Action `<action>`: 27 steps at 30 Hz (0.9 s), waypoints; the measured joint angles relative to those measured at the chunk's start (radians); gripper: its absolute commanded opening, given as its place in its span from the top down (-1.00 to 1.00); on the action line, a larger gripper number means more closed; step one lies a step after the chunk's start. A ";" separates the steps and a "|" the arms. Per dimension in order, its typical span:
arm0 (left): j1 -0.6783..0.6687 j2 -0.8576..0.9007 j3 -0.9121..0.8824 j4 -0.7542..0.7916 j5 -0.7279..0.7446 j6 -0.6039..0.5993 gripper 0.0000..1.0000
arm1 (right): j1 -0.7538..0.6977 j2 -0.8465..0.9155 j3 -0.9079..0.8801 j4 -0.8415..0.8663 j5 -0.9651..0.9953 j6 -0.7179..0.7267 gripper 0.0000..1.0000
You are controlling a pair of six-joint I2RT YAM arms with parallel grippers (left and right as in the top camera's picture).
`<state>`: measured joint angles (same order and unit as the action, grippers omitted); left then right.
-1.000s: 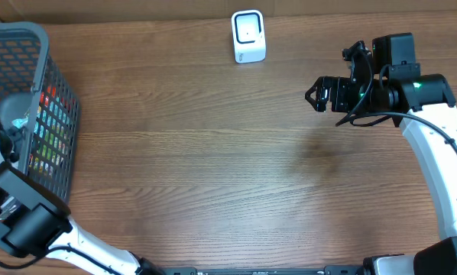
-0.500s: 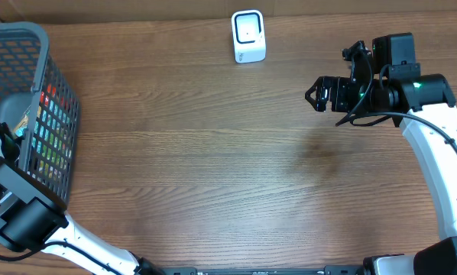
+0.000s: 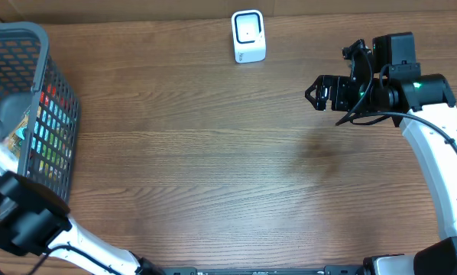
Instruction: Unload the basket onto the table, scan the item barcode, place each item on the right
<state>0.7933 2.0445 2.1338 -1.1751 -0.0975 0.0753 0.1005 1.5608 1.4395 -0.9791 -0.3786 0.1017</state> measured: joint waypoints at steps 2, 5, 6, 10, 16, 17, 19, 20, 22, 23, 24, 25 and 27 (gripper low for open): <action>-0.021 -0.059 0.074 -0.004 0.027 -0.009 0.92 | 0.000 0.000 0.000 0.000 0.000 0.000 -1.00; -0.073 -0.176 0.158 -0.003 0.078 -0.019 0.91 | 0.000 0.000 0.000 0.002 0.000 0.000 -1.00; -0.096 -0.216 0.175 -0.003 0.092 -0.021 0.91 | 0.000 0.000 0.000 0.005 0.000 0.000 -1.00; -0.238 -0.379 0.212 -0.008 0.133 -0.033 0.92 | 0.000 0.000 0.000 0.009 0.000 -0.001 -1.00; -0.500 -0.459 0.228 -0.166 0.167 -0.186 0.92 | 0.000 0.000 0.000 0.009 0.000 0.000 -1.00; -0.516 -0.456 0.225 -0.182 0.169 -0.201 0.92 | 0.000 0.000 0.000 0.009 0.000 0.000 -1.00; -0.623 -0.426 0.196 -0.234 0.165 -0.269 0.92 | 0.000 0.000 0.000 0.010 0.000 0.000 -1.00; -0.672 -0.407 0.177 -0.249 0.164 -0.293 0.92 | 0.000 0.000 0.000 0.010 0.000 0.000 -1.00; -0.769 -0.359 0.125 -0.255 0.166 -0.340 0.92 | 0.000 0.000 0.000 0.011 0.000 0.003 -1.00; -0.814 -0.331 0.096 -0.251 0.165 -0.360 0.92 | 0.000 0.000 0.000 0.010 0.000 0.003 -1.00; -0.852 -0.304 0.066 -0.249 0.161 -0.381 0.91 | 0.000 0.000 0.000 0.011 0.000 0.003 -1.00; -0.889 -0.273 0.034 -0.247 0.152 -0.404 0.92 | 0.000 0.000 0.000 0.011 0.000 0.003 -1.00; -0.960 -0.210 -0.034 -0.239 0.120 -0.448 0.91 | 0.000 0.000 0.000 0.016 0.000 0.003 -1.00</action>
<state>-0.1669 1.8343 2.0998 -1.4143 0.0227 -0.3729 0.1009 1.5608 1.4395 -0.9627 -0.3786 0.1047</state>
